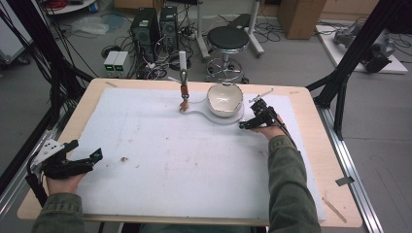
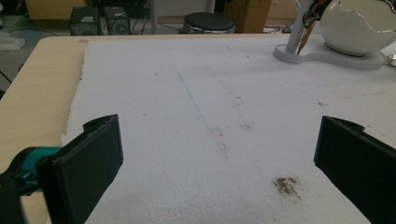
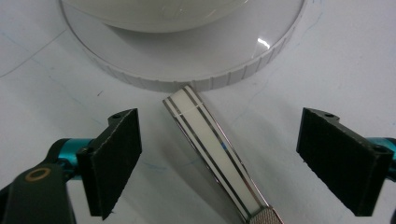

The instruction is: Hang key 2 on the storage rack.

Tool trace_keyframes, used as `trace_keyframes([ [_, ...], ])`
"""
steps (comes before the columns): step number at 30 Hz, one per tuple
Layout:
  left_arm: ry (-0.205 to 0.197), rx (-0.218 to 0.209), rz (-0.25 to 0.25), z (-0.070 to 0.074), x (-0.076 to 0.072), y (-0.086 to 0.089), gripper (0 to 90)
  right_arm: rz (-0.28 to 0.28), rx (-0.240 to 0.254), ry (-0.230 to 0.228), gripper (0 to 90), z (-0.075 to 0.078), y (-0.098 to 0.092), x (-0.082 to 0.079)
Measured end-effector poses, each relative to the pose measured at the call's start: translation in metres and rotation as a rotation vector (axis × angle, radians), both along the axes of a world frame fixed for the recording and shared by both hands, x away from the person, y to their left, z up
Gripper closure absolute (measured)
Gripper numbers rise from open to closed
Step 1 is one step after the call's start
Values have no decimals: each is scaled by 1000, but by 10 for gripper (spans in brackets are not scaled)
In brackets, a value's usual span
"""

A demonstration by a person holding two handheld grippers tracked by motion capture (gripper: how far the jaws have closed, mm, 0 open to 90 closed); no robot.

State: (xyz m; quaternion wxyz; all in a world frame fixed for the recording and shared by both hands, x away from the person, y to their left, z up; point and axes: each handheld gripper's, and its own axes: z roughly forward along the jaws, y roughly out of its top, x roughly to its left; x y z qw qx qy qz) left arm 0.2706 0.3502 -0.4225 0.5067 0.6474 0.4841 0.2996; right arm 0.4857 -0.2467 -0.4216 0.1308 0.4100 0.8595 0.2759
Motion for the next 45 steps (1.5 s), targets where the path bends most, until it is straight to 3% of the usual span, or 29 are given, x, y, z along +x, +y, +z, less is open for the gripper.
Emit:
trace_keyframes([
  [5, 3, 3, -2, 0, 0, 0, 17, 20, -10, -3, 280, -3, 7, 1],
  [10, 3, 1, -2, 0, 0, 0, 17, 26, 0, -4, 574, -1, 9, 1],
  [13, 3, 2, -2, 0, 0, 0, 17, 31, -23, -3, 686, 0, 9, 0],
  [20, 6, 0, -3, -1, -1, -1, 17, 31, -22, -41, 746, 15, 2, -7],
  [21, 5, 0, -4, -1, -1, -1, 17, 30, -13, -37, 856, 16, 0, -8],
  [26, 5, 0, -5, 0, -1, -1, 17, 10, 17, -54, 870, 26, -5, -12],
  [33, 3, -4, -3, 0, -1, 0, 17, -14, 46, -39, 877, 33, -11, -15],
  [45, 0, -9, -5, 0, -2, -1, 17, -21, 109, -77, 880, 58, -16, -28],
])
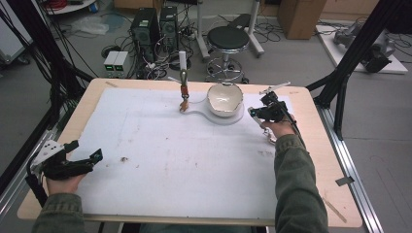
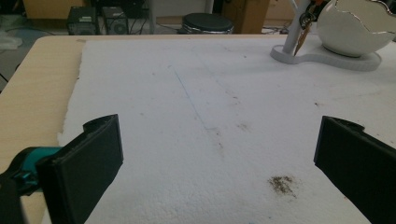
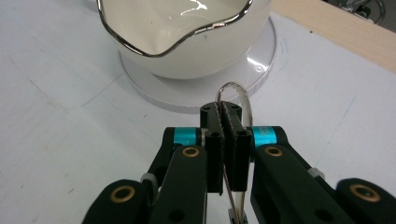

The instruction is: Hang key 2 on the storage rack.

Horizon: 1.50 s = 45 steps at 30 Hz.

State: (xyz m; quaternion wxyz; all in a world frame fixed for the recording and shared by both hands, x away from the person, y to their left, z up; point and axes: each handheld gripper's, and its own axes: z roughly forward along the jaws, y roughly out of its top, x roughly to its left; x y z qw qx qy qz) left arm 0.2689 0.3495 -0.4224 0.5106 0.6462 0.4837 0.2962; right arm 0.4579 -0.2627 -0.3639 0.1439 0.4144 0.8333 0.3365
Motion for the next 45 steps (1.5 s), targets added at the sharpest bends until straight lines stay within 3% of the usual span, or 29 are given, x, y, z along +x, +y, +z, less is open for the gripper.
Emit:
trace_keyframes([
  [10, -2, -3, 1, 0, 0, 0, 17, 2, 44, -45, 880, 26, -6, -11],
  [17, -4, -4, -1, 0, 1, -1, 17, 8, 117, -78, 879, 41, -6, -18],
  [20, -5, -6, -4, 0, 1, -1, 17, 14, 123, -82, 880, 43, -4, -21],
  [27, -6, -8, -8, 1, 2, -2, 17, 42, 146, -110, 880, 51, 9, -28],
  [34, -6, -9, -13, 1, 4, -3, 17, 69, 203, -138, 879, 61, 20, -36],
  [45, -8, -14, -18, 2, 5, -5, 17, 113, 232, -175, 879, 79, 43, -47],
])
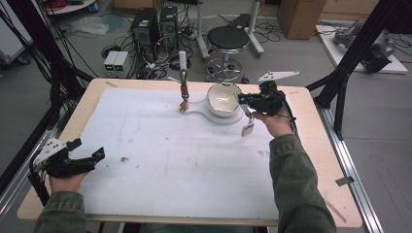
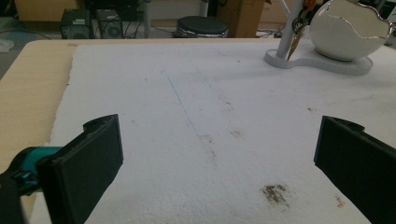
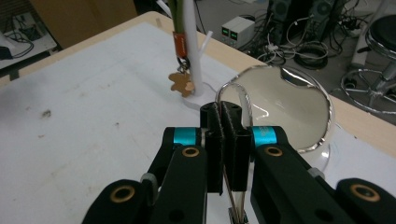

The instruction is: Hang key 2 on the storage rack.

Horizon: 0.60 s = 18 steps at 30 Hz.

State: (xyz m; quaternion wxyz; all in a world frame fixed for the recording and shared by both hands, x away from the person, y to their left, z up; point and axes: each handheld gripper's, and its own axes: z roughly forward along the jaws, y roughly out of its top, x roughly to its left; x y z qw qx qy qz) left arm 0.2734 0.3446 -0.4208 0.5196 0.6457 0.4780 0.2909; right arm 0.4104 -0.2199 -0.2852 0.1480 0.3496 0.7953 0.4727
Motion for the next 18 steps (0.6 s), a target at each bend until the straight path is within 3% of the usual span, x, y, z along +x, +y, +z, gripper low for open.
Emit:
trace_keyframes([
  [12, -2, -9, -7, 0, 1, -2, 17, 54, 34, -17, 879, 5, 34, -1],
  [18, -5, -17, -9, 1, 3, -4, 17, 81, 88, -30, 879, 10, 49, -3],
])
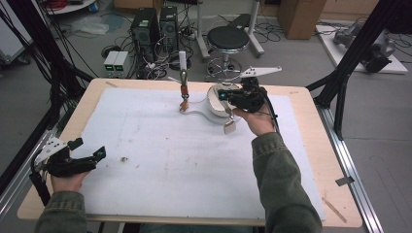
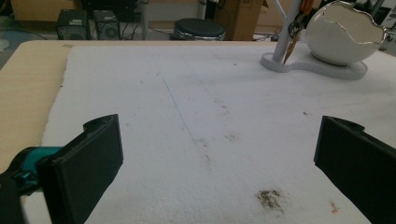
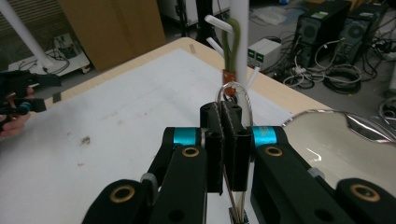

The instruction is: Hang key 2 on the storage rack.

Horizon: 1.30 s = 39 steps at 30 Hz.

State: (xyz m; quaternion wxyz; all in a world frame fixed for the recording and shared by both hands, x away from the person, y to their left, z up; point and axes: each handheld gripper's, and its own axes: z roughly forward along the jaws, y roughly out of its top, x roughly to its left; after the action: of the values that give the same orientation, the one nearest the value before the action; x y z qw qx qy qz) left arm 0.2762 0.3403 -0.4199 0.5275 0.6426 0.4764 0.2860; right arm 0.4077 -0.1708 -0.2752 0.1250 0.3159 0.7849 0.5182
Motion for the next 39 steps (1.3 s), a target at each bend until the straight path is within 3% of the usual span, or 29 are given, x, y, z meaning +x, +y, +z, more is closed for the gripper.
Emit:
trace_keyframes([
  [9, 8, -2, -31, 1, 3, -6, 17, 43, 22, -3, 879, 2, 24, -1],
  [17, -2, -76, -41, 6, 4, -1, 17, 83, 41, -16, 879, 6, 43, -2],
  [30, -11, -49, -119, 22, 17, -18, 17, 140, 80, -10, 879, 8, 68, 1],
  [39, -27, -68, -195, 34, 29, -41, 17, 180, 97, -8, 879, 10, 87, -5],
])
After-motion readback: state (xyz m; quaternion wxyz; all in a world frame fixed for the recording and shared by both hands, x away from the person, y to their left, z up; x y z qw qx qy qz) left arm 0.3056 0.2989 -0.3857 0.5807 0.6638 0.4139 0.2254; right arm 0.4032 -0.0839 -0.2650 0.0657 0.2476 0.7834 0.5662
